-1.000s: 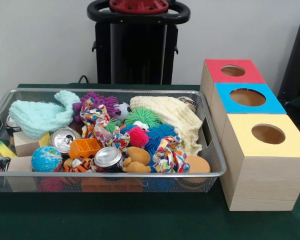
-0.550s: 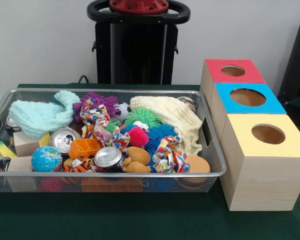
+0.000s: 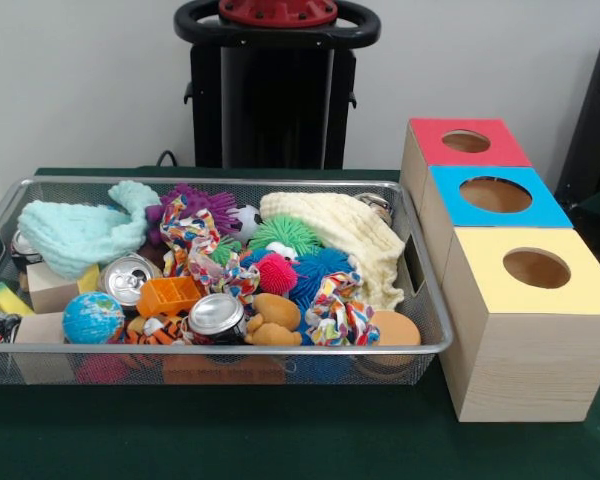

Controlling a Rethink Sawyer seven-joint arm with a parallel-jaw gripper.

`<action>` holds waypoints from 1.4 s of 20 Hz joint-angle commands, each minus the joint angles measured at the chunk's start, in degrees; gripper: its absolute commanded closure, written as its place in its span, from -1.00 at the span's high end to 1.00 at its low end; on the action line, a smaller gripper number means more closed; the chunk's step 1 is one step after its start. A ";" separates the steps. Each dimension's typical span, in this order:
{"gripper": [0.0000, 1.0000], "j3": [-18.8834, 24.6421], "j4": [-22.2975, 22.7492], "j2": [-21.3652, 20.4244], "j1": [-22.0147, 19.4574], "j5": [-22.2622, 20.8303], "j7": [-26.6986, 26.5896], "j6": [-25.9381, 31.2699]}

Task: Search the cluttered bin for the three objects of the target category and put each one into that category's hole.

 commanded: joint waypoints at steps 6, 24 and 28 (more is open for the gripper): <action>1.00 30.08 13.41 -12.58 -22.26 15.22 -5.56 36.14; 1.00 1.39 0.34 5.69 11.49 -11.54 15.61 7.07; 1.00 -5.78 6.22 17.89 13.15 -0.48 17.07 -12.43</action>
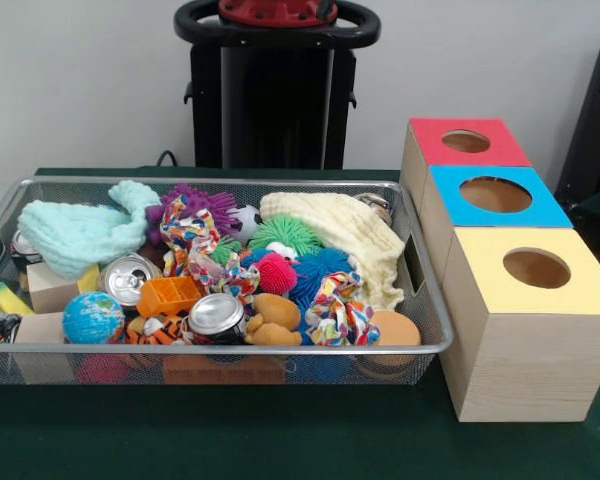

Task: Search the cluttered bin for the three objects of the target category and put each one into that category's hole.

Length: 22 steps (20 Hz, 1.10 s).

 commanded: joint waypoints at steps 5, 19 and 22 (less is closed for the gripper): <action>1.00 0.28 5.81 -2.85 -14.30 0.31 5.27 -5.42; 1.00 25.64 3.77 -16.13 -44.15 11.68 -16.34 32.44; 1.00 28.71 2.48 -14.51 -47.58 11.18 -17.42 32.44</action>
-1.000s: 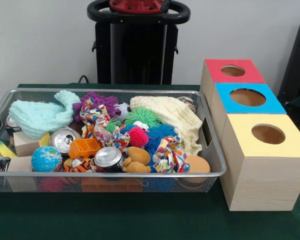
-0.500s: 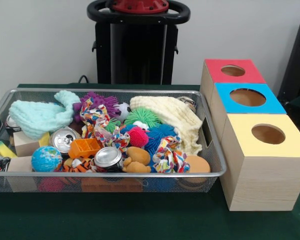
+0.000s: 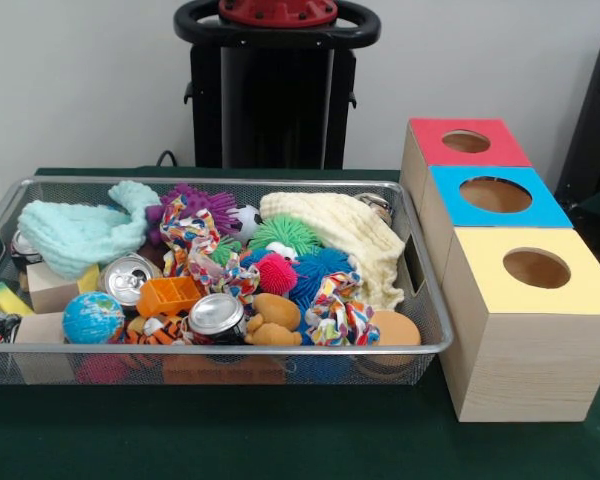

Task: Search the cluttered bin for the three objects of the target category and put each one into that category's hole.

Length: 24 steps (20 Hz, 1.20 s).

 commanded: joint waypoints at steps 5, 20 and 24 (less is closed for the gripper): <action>1.00 17.35 -0.64 3.40 -13.44 0.87 -19.03 -5.71; 1.00 31.11 -12.93 17.82 -18.15 -4.05 -7.17 -8.85; 1.00 32.50 -19.75 19.98 -17.50 -3.83 -6.89 -1.75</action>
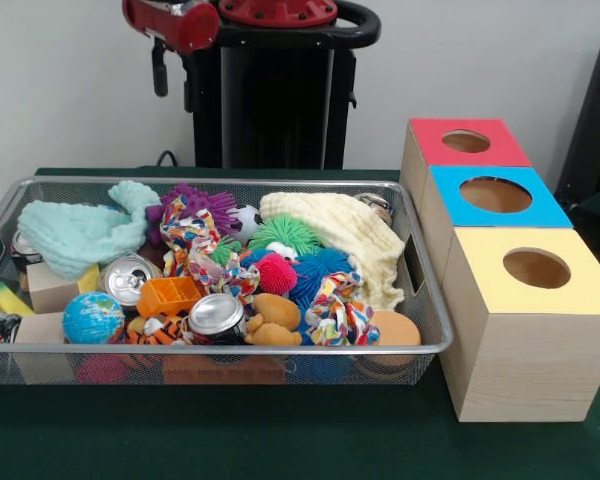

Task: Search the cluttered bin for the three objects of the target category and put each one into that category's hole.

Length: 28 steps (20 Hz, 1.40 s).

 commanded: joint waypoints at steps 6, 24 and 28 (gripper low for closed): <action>1.00 11.21 -19.74 11.77 0.19 -3.78 -8.42 10.86; 1.00 3.48 -29.55 22.16 8.73 -4.26 3.83 7.19; 1.00 2.56 -25.70 17.13 9.12 -5.01 2.10 8.74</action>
